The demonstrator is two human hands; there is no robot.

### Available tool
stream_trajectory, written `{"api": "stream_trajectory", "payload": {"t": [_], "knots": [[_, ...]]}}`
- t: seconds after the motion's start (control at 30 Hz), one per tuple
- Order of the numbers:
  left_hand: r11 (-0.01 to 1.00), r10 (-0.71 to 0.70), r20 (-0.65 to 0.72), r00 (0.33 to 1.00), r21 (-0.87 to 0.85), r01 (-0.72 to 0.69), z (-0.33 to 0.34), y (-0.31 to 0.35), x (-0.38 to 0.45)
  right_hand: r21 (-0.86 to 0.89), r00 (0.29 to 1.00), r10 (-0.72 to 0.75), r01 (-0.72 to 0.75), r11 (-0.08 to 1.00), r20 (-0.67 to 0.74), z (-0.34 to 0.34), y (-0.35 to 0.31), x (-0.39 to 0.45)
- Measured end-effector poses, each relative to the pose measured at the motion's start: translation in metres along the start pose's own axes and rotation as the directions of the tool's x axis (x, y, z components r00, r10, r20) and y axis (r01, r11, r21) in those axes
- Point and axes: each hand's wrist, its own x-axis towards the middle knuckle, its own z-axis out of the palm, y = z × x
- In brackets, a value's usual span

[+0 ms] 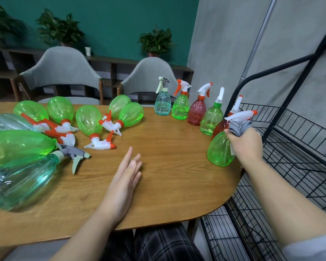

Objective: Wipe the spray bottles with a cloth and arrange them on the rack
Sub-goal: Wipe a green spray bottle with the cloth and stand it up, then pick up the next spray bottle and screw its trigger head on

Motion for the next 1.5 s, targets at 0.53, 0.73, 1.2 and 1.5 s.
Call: {"api": "stream_trajectory", "payload": {"t": [0.53, 0.73, 1.2, 1.5], "knots": [[0.998, -0.051, -0.027, 0.998, 0.019, 0.051, 0.000, -0.001, 0.000, -0.075, 0.992, 0.045, -0.054, 0.996, -0.116, -0.012, 0.004, 0.008], [0.998, -0.064, -0.092, 0.994, 0.015, 0.066, 0.004, 0.001, -0.002, 0.062, 0.986, -0.049, 0.059, 0.996, -0.159, -0.018, -0.029, -0.035], [0.850, 0.138, -0.245, 0.960, 0.527, 0.013, -0.003, 0.035, -0.016, 0.506, 0.566, 0.203, -0.815, 0.283, 0.799, 0.026, -0.131, -0.134], [0.062, 0.594, 0.058, 0.803, 0.991, -0.117, -0.055, 0.059, -0.038, 0.347, 0.351, 0.102, -0.936, 0.056, 0.931, 0.048, -0.180, -0.188]]}}
